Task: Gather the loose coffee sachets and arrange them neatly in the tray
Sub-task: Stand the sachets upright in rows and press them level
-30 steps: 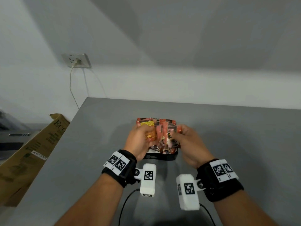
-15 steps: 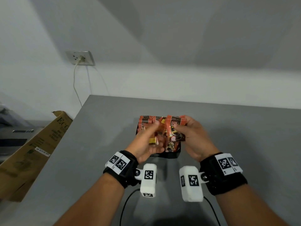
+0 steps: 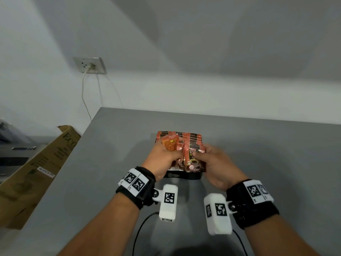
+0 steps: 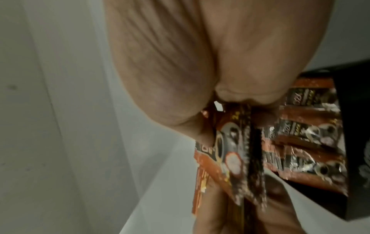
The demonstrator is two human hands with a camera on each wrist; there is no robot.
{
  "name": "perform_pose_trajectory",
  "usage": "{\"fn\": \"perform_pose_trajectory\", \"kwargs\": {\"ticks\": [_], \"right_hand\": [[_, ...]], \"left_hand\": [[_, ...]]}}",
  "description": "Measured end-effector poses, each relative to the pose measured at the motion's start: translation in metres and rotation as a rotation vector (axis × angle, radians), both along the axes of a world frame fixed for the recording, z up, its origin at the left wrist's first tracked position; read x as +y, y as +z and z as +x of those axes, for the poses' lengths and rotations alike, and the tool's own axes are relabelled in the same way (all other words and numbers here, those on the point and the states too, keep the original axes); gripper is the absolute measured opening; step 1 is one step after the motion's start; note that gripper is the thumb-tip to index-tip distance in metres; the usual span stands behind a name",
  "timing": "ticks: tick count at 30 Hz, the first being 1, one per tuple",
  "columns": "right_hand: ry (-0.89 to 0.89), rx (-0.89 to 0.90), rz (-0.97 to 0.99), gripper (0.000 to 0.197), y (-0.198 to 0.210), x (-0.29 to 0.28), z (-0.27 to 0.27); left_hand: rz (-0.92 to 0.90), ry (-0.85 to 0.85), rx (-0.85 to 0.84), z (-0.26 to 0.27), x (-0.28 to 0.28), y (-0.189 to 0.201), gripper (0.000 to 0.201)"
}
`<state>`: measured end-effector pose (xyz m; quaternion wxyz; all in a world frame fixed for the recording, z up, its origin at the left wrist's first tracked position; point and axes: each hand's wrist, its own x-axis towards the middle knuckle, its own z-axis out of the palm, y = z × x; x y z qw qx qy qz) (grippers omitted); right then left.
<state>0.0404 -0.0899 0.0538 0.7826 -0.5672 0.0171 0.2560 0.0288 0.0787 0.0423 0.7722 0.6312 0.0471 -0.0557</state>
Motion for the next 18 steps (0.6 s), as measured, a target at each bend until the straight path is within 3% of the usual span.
{"fn": "perform_pose_trajectory", "kwargs": {"ticks": [4, 6, 8, 12, 14, 18], "right_hand": [[-0.126, 0.047, 0.063, 0.027, -0.006, 0.001, 0.001], [-0.185, 0.097, 0.106, 0.029, -0.005, -0.004, 0.003], [-0.188, 0.123, 0.155, 0.034, 0.0, -0.009, 0.002], [-0.186, 0.068, 0.212, 0.034, 0.007, -0.009, -0.001], [-0.183, -0.034, 0.12, 0.029, 0.007, -0.007, -0.002], [-0.088, -0.371, -0.356, 0.03, 0.005, 0.001, -0.003]], "left_hand": [[-0.416, 0.064, 0.141, -0.004, -0.001, 0.005, 0.05], [-0.495, 0.085, 0.177, -0.004, 0.004, 0.006, 0.051], [-0.474, 0.089, 0.19, -0.005, 0.006, 0.007, 0.043], [-0.11, 0.143, 0.18, -0.001, 0.003, 0.0, 0.013], [-0.059, 0.143, 0.185, -0.001, -0.002, -0.003, 0.019], [-0.347, 0.065, 0.191, -0.005, -0.012, 0.007, 0.04]]}}
